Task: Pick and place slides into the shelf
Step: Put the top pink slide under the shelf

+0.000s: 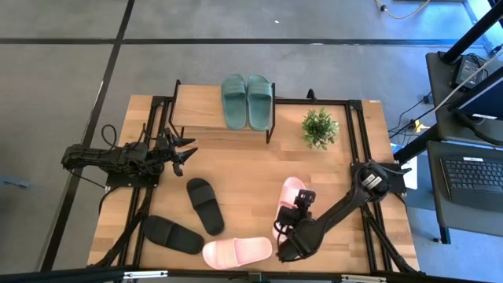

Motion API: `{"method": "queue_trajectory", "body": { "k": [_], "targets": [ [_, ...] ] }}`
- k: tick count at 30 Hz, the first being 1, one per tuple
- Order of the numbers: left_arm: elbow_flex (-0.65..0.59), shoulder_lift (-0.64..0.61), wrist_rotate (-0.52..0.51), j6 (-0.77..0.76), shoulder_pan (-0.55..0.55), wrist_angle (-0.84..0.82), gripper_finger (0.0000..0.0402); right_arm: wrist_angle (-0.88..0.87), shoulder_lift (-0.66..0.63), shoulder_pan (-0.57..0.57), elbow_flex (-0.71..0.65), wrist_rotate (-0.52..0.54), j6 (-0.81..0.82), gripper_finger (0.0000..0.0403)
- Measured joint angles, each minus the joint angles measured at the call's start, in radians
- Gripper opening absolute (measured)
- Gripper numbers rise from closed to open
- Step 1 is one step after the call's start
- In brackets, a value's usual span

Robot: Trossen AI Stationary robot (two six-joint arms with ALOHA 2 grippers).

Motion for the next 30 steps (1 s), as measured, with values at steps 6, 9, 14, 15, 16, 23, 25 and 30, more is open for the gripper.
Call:
{"method": "queue_trajectory", "body": {
  "k": [6, 9, 14, 15, 16, 23, 25, 30],
  "targets": [
    [0.0, 0.0, 0.0, 0.0, 0.0, 0.0, 0.0169, 0.078, 0.0, 0.007, -0.094, -0.002, 0.04, 0.0194],
    [0.0, 0.0, 0.0, 0.0, 0.0, 0.0, 0.0169, 0.133, 0.0, 0.003, -0.123, -0.013, 0.035, 0.0194],
    [0.0, 0.0, 0.0, 0.001, 0.0, 0.001, 0.0169, 0.142, 0.0, -0.022, -0.183, 0.038, 0.051, 0.0194],
    [0.0, 0.0, 0.0, 0.001, 0.0, 0.0, 0.0169, 0.142, 0.0, -0.031, -0.194, 0.039, 0.052, 0.0193],
    [0.0, 0.0, 0.0, 0.001, 0.0, 0.001, 0.0169, 0.142, 0.0, -0.04, -0.202, 0.04, 0.052, 0.0191],
    [0.0, 0.0, 0.0, 0.001, 0.0, 0.001, 0.0169, 0.159, -0.002, -0.092, -0.217, 0.04, 0.0, 0.0076],
    [0.0, 0.0, 0.0, 0.001, 0.0, 0.001, 0.0169, 0.159, -0.002, -0.105, -0.213, 0.056, -0.05, 0.0024],
    [0.0, 0.0, 0.0, 0.001, 0.0, 0.001, 0.0169, 0.13, 0.0, -0.138, -0.185, 0.127, -0.123, 0.0013]
  ]
}}
